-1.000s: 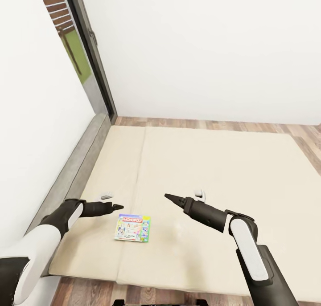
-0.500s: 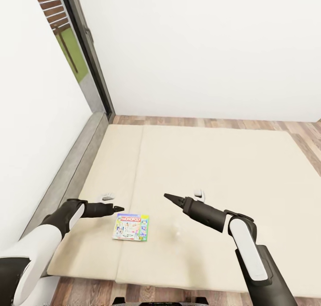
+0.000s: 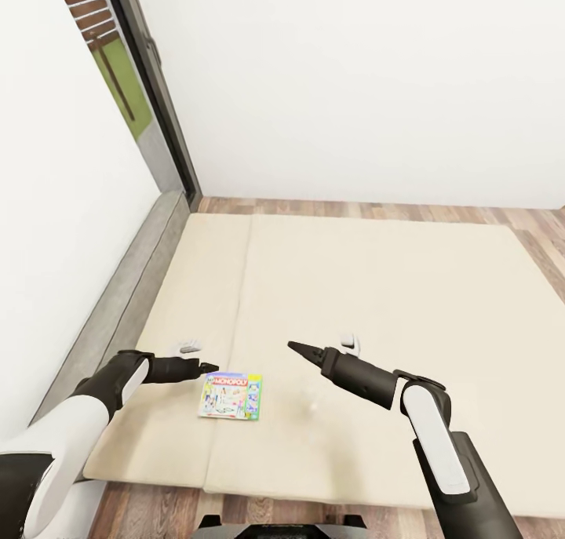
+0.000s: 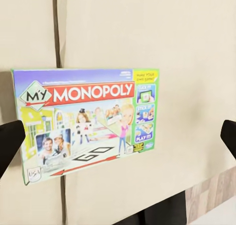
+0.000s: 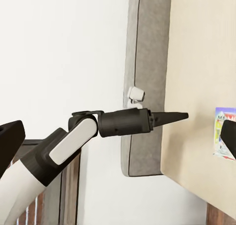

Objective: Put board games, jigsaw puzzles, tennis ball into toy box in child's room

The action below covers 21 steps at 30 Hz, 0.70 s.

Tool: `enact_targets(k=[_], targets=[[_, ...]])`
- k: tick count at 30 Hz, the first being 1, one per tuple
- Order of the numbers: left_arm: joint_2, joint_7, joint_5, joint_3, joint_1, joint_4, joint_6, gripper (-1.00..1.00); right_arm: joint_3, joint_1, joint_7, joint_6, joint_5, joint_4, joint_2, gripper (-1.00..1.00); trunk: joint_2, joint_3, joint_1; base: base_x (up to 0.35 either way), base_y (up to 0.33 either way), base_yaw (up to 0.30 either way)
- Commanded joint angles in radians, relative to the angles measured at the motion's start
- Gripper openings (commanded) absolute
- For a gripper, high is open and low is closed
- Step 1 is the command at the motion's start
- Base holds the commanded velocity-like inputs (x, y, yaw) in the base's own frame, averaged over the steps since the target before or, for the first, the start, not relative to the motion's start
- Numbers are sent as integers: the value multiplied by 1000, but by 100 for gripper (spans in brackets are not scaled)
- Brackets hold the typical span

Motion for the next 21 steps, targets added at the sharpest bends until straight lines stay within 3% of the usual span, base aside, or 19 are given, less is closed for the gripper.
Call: enact_targets(k=[1, 11, 21], targets=[[1, 1, 10, -8, -1, -1, 6, 100, -2, -1, 8, 4, 7, 0, 1, 100, -2, -3, 0, 0, 0, 0], [1, 1, 11, -8, 0, -2, 6, 100, -2, -1, 8, 4, 8, 0, 1, 100, -2, -19, 0, 0, 0, -13], [1, 1, 11, -8, 0, -2, 6, 100, -2, -1, 7, 2, 9, 4, 1, 100, -2, -31, 0, 0, 0, -160]])
